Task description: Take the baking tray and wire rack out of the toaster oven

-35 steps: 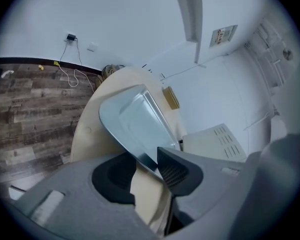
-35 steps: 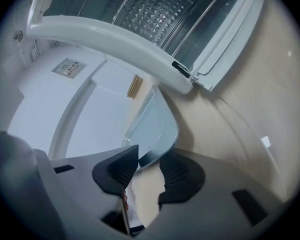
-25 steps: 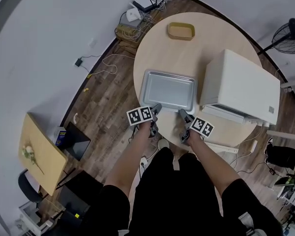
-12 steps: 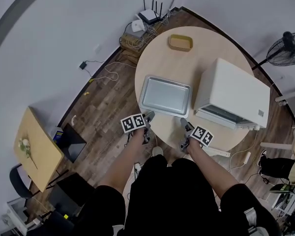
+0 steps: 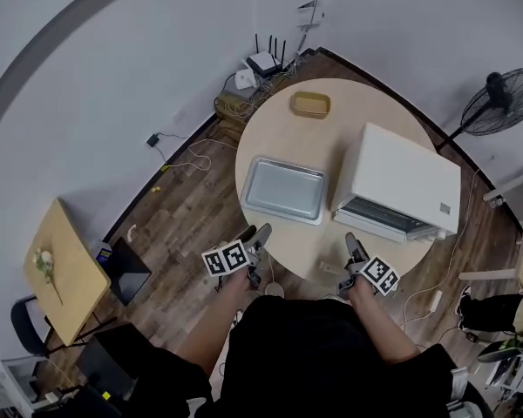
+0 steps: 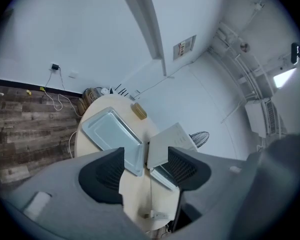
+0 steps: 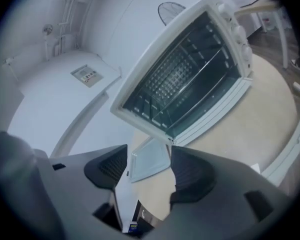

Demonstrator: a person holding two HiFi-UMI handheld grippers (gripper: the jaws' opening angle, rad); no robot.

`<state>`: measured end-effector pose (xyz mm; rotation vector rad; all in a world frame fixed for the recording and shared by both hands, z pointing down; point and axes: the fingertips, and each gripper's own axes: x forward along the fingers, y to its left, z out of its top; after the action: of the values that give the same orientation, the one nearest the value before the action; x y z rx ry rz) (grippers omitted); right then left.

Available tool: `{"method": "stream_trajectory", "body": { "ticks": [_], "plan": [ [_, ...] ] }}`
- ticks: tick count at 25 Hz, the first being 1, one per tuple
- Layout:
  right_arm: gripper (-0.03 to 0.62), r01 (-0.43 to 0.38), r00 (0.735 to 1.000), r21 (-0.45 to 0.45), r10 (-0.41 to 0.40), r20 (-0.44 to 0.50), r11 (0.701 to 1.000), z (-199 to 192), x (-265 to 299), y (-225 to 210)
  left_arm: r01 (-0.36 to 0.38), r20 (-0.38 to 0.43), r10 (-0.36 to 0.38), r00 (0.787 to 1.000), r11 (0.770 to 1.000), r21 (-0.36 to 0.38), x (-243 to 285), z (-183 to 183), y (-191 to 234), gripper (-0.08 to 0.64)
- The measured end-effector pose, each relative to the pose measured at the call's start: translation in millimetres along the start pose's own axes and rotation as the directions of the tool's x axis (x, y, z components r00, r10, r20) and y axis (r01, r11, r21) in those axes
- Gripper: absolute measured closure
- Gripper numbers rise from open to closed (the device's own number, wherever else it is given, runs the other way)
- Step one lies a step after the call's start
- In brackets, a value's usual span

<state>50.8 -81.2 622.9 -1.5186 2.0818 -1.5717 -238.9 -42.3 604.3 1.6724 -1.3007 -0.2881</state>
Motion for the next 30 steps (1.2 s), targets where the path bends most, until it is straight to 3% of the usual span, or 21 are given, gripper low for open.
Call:
{"method": "stream_trajectory", "body": {
  "ticks": [6, 10, 12, 14, 16, 22, 30],
  "plan": [
    [0.336, -0.018, 0.994, 0.035, 0.014, 0.108, 0.999, 48, -67, -16, 0.092, 0.063, -0.093, 0.994, 0.996, 0.009, -11, -18, -60, 0.291],
    [0.339, -0.101, 0.976, 0.111, 0.077, 0.205, 0.989, 74, -102, -23, 0.238, 0.073, -0.238, 0.968, 0.971, 0.011, 14, -48, -117, 0.312],
    [0.346, -0.111, 0.969, 0.128, 0.079, 0.233, 0.986, 86, -116, -33, 0.287, 0.037, -0.287, 0.957, 0.958, 0.018, 34, -69, -143, 0.354],
    [0.403, -0.111, 0.965, 0.123, 0.077, 0.250, 0.986, 98, -131, -46, 0.317, -0.002, -0.318, 0.948, 0.948, 0.017, 56, -92, -169, 0.438],
    [0.467, -0.100, 0.960, 0.119, 0.065, 0.271, 0.988, 111, -146, -60, 0.324, -0.026, -0.324, 0.946, 0.946, -0.006, 77, -113, -187, 0.493],
    [0.564, -0.042, 0.956, 0.127, 0.002, 0.294, 0.991, 136, -170, -115, 0.289, -0.036, -0.296, 0.955, 0.949, -0.124, 129, -158, -208, 0.531],
    [0.566, -0.111, 0.966, 0.138, 0.074, 0.249, 0.984, 154, -146, -145, 0.221, -0.015, -0.228, 0.973, 0.954, -0.203, 184, -184, -201, 0.531]
  ]
}}
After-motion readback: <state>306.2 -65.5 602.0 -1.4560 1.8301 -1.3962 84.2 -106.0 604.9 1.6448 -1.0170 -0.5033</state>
